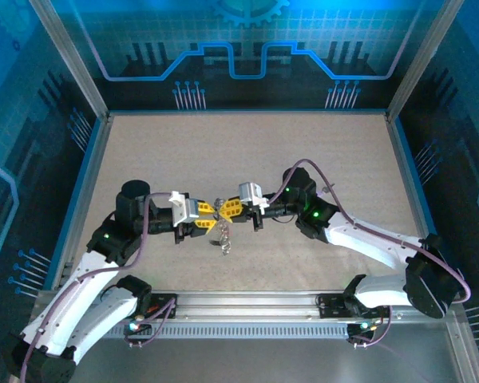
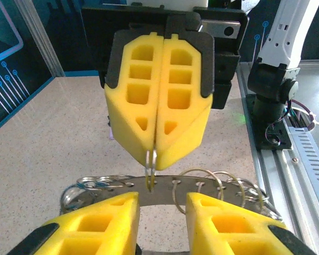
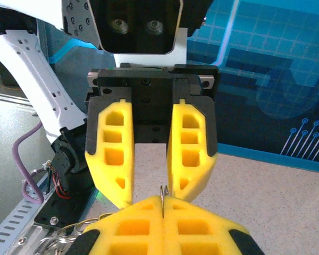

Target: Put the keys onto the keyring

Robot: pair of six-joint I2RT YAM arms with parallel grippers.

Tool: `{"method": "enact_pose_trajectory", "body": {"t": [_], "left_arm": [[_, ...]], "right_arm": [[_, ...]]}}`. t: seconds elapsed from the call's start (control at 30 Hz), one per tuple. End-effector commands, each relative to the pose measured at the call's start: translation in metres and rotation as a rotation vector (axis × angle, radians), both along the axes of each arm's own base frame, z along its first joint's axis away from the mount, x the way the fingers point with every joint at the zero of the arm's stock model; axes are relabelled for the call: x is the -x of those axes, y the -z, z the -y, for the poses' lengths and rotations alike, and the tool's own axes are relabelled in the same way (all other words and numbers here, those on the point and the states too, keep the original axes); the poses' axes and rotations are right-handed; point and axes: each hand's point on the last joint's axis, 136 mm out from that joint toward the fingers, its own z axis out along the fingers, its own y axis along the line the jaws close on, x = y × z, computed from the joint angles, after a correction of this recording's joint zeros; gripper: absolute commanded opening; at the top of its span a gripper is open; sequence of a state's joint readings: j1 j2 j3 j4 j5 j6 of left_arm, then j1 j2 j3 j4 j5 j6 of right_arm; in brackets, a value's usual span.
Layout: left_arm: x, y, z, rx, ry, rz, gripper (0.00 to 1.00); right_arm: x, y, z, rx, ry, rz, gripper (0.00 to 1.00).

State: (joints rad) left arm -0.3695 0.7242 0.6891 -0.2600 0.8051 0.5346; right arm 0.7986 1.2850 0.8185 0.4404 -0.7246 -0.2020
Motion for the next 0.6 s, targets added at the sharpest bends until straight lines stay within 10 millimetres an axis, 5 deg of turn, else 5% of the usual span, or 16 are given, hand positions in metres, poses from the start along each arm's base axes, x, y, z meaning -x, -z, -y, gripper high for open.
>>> {"method": "enact_pose_trajectory", "body": {"t": [0.0,0.37,0.57], "left_arm": [[0.0051,-0.0026,-0.0002,-0.010,0.018,0.046,0.28],[0.0049,-0.0024,-0.0038,-0.008,-0.010,0.085,0.13],[0.0015,0.0043,-0.0054,-0.032,-0.029,0.075,0.20]], "right_arm": [[0.0069,-0.0158,-0.0083,-0.024,-0.032,0.061,0.00],[0.0094,-0.0081,-0.0137,-0.001,-0.043,0.047,0.00],[0.0097,-0.0102,-0.0143,-0.008,-0.039,0.044,0.00]]}}
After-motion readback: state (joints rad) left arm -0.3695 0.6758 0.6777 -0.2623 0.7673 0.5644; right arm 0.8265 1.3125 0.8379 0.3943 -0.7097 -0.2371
